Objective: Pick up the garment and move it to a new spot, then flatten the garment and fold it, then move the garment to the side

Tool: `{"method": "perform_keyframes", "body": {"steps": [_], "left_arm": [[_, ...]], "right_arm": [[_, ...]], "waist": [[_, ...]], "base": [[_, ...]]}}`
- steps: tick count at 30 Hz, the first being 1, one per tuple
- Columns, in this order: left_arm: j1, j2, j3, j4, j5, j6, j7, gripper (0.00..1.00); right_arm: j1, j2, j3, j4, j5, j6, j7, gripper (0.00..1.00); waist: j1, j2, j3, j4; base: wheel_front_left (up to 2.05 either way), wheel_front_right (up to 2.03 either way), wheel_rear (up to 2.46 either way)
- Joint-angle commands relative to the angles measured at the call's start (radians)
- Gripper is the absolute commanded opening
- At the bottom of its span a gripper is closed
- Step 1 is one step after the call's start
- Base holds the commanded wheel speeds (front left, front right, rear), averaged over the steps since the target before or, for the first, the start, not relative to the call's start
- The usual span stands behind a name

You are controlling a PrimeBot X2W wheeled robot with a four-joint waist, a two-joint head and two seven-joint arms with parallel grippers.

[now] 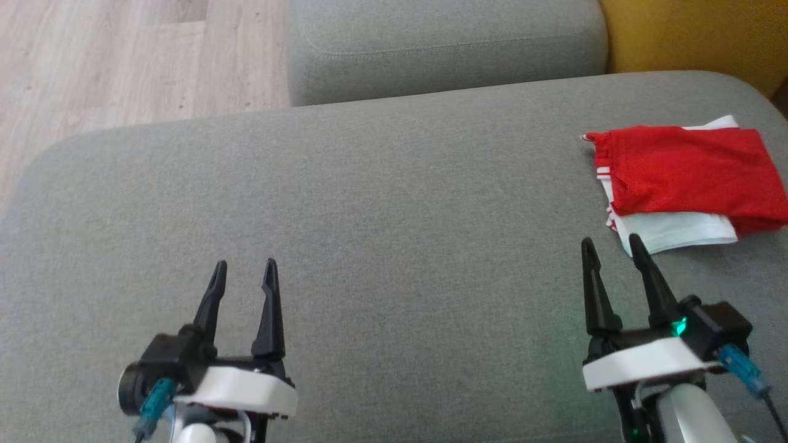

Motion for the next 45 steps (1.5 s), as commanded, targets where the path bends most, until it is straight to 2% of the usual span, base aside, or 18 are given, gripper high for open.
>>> {"method": "perform_keyframes", "body": {"steps": [1,6,18,38,39,40,45], "left_arm": [[-0.019,0.002,0.039,-0.039,0.012,0.008,-0.005,1.00],[0.007,0.002,0.057,-0.049,-0.007,0.032,-0.005,1.00],[0.020,0.002,0.067,-0.044,-0.043,-0.013,-0.005,1.00],[0.012,0.002,0.088,-0.043,-0.094,-0.039,-0.005,1.00],[0.013,0.002,0.089,-0.040,-0.102,-0.042,-0.005,0.00],[0.049,0.000,0.054,-0.003,-0.102,-0.038,0.000,0.00],[0.074,-0.001,0.052,0.072,-0.112,-0.039,0.003,0.00]], "right_arm": [[-0.014,0.002,0.021,-0.043,0.004,-0.001,-0.011,1.00],[0.002,0.002,0.022,-0.066,0.013,-0.001,-0.011,1.00],[-0.005,0.002,0.024,-0.088,0.028,-0.001,-0.011,1.00],[-0.013,0.002,0.040,-0.076,0.050,-0.001,-0.011,1.00],[-0.013,0.002,0.041,-0.075,0.050,-0.001,-0.011,0.00],[0.035,0.002,0.014,-0.044,0.046,0.000,0.000,0.00],[0.071,0.003,0.016,0.027,0.056,0.000,0.004,0.00]], "waist": [[0.0000,0.0000,-0.002,-0.003],[0.0000,0.0000,-0.002,-0.008],[0.0000,0.0000,-0.006,0.008],[0.0000,0.0000,0.002,0.024],[0.0000,0.0000,0.002,0.024],[0.0000,0.0000,0.002,0.024],[0.0000,0.0000,0.002,0.024]], "base": [[0.00,0.00,0.00],[0.00,0.00,0.00],[0.00,0.00,0.00],[0.00,0.00,0.00],[0.00,0.00,0.00],[0.00,0.00,0.00],[0.00,0.00,0.00]]}}
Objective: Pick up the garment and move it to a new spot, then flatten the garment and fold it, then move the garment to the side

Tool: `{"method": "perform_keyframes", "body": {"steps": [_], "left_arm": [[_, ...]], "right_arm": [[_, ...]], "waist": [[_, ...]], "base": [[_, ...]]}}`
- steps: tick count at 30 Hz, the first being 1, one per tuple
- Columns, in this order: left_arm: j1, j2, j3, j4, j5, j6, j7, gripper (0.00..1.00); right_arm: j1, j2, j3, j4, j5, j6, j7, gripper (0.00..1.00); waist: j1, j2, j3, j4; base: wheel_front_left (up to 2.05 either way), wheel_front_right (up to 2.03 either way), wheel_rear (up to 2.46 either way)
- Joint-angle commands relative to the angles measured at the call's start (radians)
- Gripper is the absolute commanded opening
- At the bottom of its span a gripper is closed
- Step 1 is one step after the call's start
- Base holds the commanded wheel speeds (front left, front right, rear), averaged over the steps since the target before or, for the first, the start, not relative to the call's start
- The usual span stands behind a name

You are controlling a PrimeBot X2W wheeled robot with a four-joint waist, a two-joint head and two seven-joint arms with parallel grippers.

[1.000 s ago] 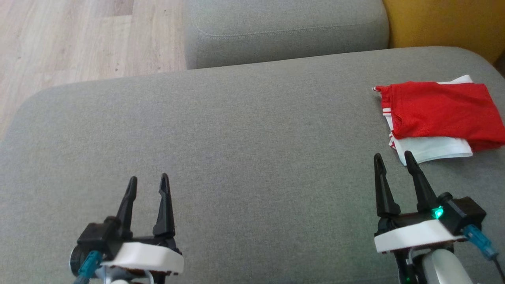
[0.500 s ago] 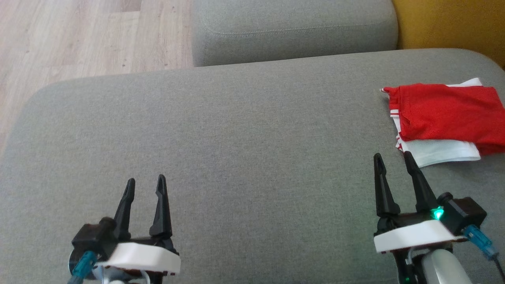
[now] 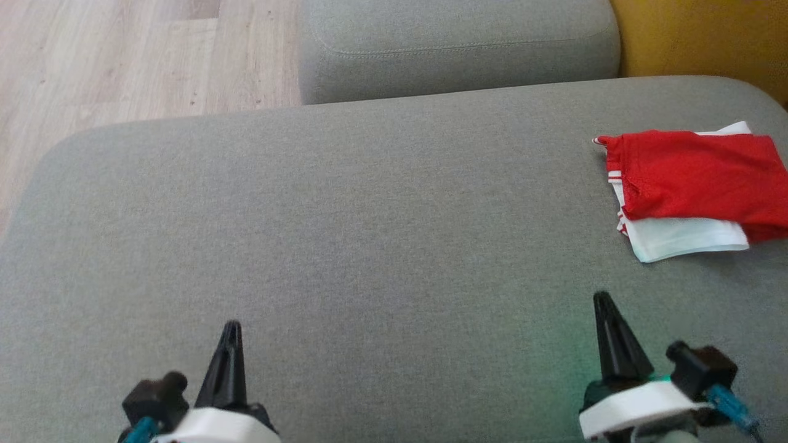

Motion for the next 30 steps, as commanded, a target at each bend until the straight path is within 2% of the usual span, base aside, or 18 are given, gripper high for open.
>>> {"method": "perform_keyframes", "body": {"steps": [1,30], "left_arm": [[-0.012,0.001,0.002,-0.020,-0.021,-0.002,0.004,0.00],[-0.067,0.019,0.049,0.015,-0.340,-0.046,0.071,0.00]], "right_arm": [[-0.015,-0.001,-0.002,-0.020,0.023,0.000,0.002,0.00],[-0.045,-0.017,-0.033,-0.021,0.354,0.000,0.070,0.00]], "waist": [[0.0000,0.0000,0.000,0.000],[0.0000,0.0000,0.005,0.001]], "base": [[0.00,0.00,0.00],[0.00,0.00,0.00]]}}
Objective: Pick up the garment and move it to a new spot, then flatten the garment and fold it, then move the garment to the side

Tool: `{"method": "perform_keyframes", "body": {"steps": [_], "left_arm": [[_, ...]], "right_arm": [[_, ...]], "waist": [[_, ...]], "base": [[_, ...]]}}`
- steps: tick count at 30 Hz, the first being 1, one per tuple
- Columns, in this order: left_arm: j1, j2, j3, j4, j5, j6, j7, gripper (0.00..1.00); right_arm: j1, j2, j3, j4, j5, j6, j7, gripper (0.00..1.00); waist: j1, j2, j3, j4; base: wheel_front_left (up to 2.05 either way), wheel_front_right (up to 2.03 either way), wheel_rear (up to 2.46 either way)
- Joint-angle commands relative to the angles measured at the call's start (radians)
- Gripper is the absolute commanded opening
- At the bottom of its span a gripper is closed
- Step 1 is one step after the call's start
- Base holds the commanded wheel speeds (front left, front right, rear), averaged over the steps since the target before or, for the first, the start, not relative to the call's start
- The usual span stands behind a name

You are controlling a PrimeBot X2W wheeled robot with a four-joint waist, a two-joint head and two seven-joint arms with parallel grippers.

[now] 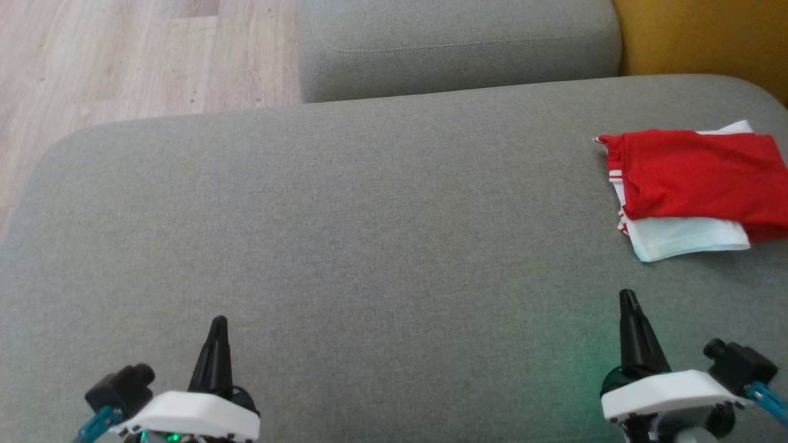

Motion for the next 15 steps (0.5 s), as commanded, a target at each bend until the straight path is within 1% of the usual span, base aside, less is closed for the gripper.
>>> {"method": "perform_keyframes", "body": {"steps": [1,15], "left_arm": [[-0.049,0.013,0.018,-0.025,-0.021,-0.009,0.003,0.00],[-0.073,0.017,0.045,-0.012,-0.170,-0.030,0.039,0.00]], "right_arm": [[-0.057,-0.016,-0.003,-0.035,0.023,0.000,0.005,0.00],[-0.071,-0.020,-0.022,-0.036,0.179,0.000,0.042,0.00]], "waist": [[0.0000,0.0000,0.000,0.000],[0.0000,0.0000,0.002,0.001]], "base": [[0.00,0.00,0.00],[0.00,0.00,0.00]]}}
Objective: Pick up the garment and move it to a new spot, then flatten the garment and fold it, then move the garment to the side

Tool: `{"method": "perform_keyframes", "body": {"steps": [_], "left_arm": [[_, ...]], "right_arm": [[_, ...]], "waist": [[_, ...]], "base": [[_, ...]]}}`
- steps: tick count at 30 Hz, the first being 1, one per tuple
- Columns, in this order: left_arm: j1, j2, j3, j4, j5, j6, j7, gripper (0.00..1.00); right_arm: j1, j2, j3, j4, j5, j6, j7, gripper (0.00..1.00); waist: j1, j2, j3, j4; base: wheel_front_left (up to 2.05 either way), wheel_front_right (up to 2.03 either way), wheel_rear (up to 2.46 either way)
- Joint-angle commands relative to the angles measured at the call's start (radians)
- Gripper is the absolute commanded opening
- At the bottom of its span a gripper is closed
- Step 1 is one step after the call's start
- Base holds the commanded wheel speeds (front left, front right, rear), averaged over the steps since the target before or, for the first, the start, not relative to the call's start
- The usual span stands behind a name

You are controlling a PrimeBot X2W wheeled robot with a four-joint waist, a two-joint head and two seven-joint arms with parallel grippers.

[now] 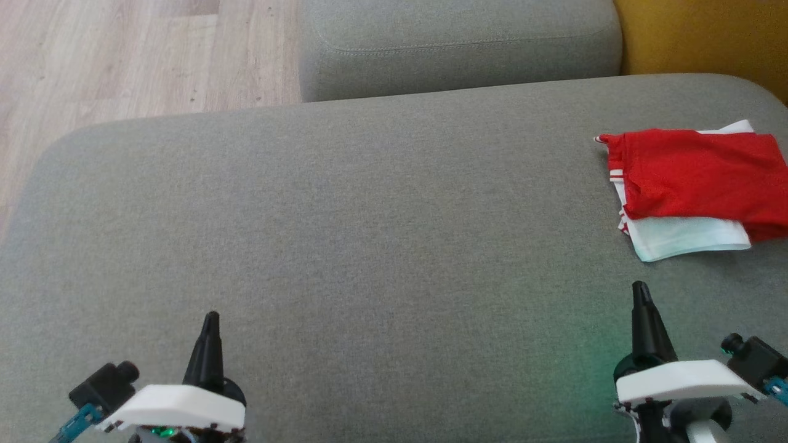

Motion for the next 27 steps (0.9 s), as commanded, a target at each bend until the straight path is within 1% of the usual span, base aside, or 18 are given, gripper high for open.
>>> {"method": "perform_keyframes", "body": {"steps": [1,27], "left_arm": [[-0.052,0.014,0.024,-0.027,-0.022,-0.007,0.007,0.00],[-0.099,0.018,0.080,0.000,-0.294,-0.045,0.079,0.00]], "right_arm": [[-0.049,-0.018,0.000,-0.035,0.026,0.000,0.004,0.00],[-0.076,-0.022,-0.041,-0.037,0.311,0.000,0.075,0.00]], "waist": [[0.0000,0.0000,0.000,0.000],[0.0000,0.0000,0.004,0.001]], "base": [[0.00,0.00,0.00],[0.00,0.00,0.00]]}}
